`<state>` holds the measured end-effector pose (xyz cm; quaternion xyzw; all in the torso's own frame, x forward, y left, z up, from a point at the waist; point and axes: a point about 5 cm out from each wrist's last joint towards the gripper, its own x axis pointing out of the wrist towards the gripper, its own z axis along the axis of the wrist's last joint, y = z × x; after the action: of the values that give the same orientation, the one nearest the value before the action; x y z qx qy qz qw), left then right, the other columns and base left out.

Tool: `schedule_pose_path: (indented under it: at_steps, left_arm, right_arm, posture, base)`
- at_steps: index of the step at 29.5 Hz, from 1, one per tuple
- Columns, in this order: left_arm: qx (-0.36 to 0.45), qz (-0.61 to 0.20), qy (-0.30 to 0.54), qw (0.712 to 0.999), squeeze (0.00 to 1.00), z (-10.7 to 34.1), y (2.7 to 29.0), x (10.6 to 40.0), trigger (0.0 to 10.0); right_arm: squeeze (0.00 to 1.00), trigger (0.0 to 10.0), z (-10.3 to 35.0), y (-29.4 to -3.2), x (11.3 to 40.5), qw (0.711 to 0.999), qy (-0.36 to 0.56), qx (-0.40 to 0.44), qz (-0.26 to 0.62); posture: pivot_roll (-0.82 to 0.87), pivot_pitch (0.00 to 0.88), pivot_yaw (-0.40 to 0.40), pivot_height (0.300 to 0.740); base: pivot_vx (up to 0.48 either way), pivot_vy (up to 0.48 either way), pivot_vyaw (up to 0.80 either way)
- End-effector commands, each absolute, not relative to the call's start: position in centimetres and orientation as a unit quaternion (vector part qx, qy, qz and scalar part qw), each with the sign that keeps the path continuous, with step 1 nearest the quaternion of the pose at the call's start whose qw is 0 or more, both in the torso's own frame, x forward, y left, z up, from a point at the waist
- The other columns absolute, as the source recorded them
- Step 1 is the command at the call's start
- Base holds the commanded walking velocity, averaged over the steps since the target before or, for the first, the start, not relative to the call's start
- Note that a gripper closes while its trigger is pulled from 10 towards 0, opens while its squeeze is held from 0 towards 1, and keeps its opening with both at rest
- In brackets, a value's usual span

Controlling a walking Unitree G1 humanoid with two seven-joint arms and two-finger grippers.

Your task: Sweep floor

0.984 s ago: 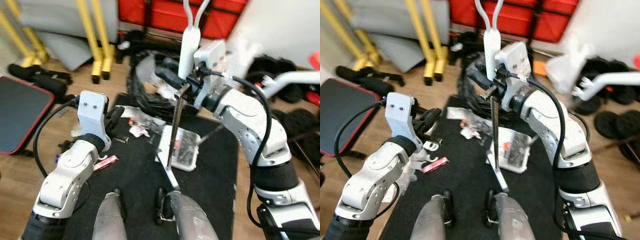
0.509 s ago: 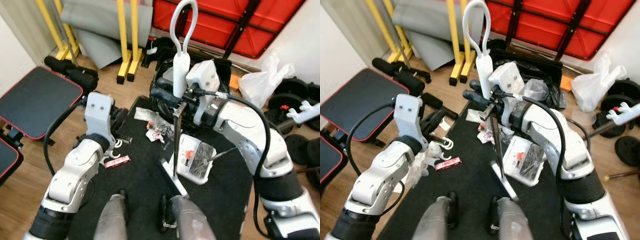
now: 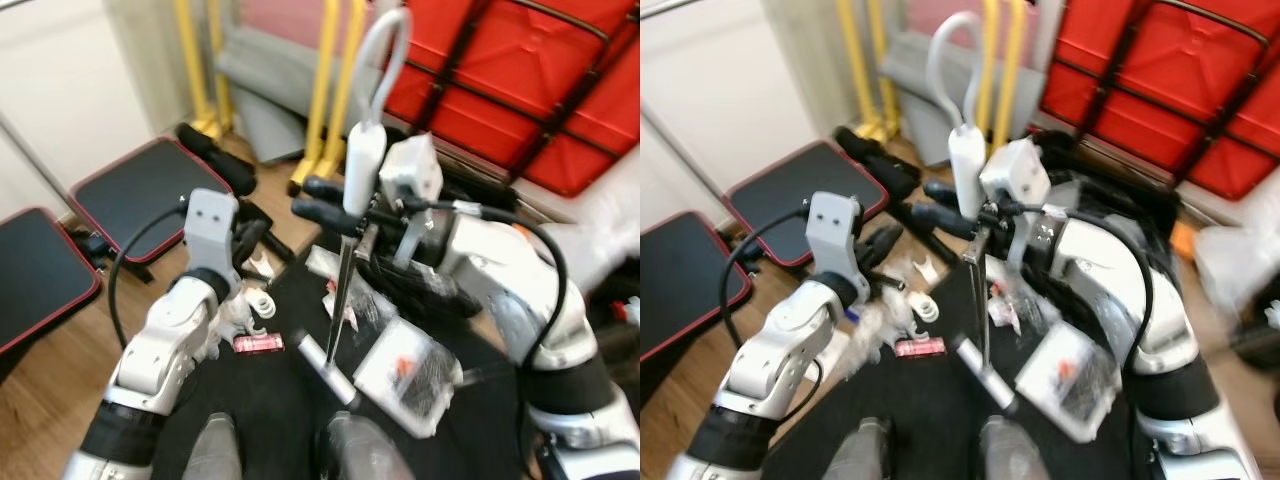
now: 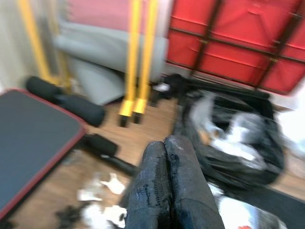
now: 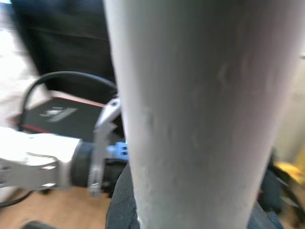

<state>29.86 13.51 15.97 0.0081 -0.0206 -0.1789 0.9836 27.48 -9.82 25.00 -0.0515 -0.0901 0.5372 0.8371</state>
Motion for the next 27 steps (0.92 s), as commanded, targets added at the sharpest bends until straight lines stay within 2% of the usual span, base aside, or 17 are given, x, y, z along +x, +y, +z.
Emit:
schedule_pose_path:
  at_steps: [1,5,14,17,24,27]
  left_arm:
    - [0.014,-0.203,-0.014,0.979,0.0,15.4,12.7,29.8,10.0]
    - [0.016,-0.204,-0.016,0.979,0.0,15.5,12.6,29.9,10.0]
    - [0.027,-0.199,-0.018,0.979,0.0,15.3,13.0,29.8,10.0]
    - [0.034,-0.197,-0.023,0.98,0.0,15.3,13.4,29.5,10.0]
    - [0.038,-0.198,-0.025,0.979,0.0,15.1,13.5,29.3,10.0]
    - [0.039,-0.2,-0.026,0.979,0.0,15.1,13.4,29.3,10.0]
  right_arm:
    - [0.0,10.0,25.3,-10.0,27.0,0.829,-0.099,-0.055,0.547]
    - [0.0,10.0,25.2,-10.0,27.0,0.829,-0.099,-0.057,0.547]
    - [0.0,10.0,25.5,-10.1,27.8,0.848,-0.115,-0.056,0.514]
    - [0.0,10.0,25.8,-10.2,28.3,0.861,-0.124,-0.032,0.492]
    - [0.0,10.0,25.4,-9.9,27.9,0.851,-0.116,-0.02,0.513]
    - [0.0,10.0,25.3,-9.8,27.8,0.851,-0.116,-0.021,0.512]
  posture:
    - [-0.12,0.013,-0.135,0.74]
    - [-0.12,0.012,-0.134,0.74]
    - [-0.12,0.017,-0.137,0.74]
    - [-0.12,0.019,-0.137,0.74]
    - [-0.12,0.023,-0.139,0.74]
    - [-0.12,0.023,-0.139,0.74]
  base:
    - [0.0,0.0,0.8]
    - [0.0,0.0,0.8]
    - [0.0,0.0,0.0]
    - [0.0,0.0,0.7]
    - [0.281,0.0,0.8]
    - [0.296,0.0,0.13]
